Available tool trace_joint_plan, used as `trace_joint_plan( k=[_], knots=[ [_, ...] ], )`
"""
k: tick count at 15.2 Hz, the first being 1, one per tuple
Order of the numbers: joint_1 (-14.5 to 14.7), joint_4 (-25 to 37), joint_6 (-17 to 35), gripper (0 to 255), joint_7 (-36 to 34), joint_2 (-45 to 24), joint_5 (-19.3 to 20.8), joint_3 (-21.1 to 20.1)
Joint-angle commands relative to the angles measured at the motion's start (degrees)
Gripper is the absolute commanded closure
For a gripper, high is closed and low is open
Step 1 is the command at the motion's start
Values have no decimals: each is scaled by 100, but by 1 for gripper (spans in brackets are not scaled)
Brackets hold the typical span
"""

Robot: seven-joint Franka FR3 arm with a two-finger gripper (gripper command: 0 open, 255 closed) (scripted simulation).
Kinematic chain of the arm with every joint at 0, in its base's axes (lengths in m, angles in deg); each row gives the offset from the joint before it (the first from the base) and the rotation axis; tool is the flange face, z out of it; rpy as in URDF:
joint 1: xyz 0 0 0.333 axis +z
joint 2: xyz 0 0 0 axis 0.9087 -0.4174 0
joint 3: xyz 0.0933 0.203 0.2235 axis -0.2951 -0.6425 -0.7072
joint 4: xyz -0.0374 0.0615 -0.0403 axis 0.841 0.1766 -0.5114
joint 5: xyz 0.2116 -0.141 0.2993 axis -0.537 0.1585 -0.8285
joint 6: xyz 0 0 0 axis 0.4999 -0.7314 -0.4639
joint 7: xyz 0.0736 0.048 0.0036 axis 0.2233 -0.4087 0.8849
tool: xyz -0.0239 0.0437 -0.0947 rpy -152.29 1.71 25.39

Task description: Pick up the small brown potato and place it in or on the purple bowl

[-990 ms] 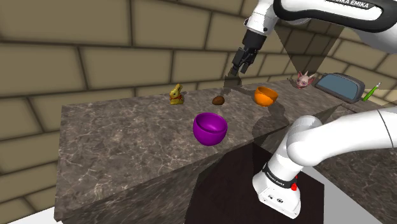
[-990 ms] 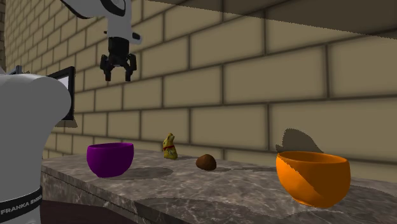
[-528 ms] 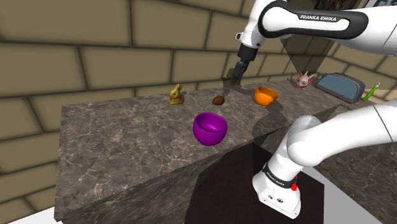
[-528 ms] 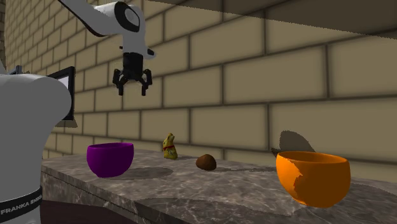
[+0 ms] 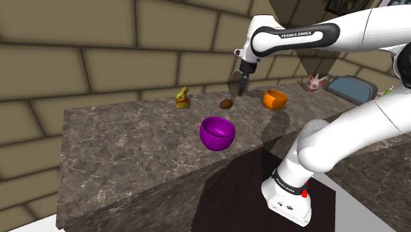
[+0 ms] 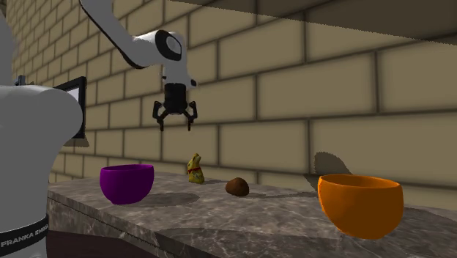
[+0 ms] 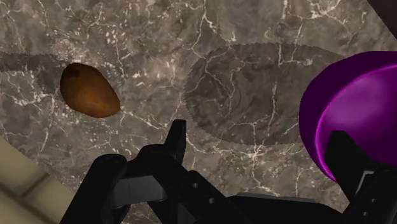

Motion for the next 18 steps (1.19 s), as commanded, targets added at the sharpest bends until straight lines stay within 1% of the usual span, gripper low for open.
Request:
trace_joint_plan(
  k=[1, 6, 11, 14, 18],
  knots=[
    [32, 93, 288, 0, 466, -404, 130, 209],
    [109, 383, 973, 0, 1522, -1422, 296, 631],
    [126, 847, 1636, 0, 2599, -2572, 227, 914],
    [65, 1206, 1995, 0, 3241, -3294, 95, 974],
    [-117, 1779, 2397, 0, 4039, -4252, -97, 913]
  ],
)
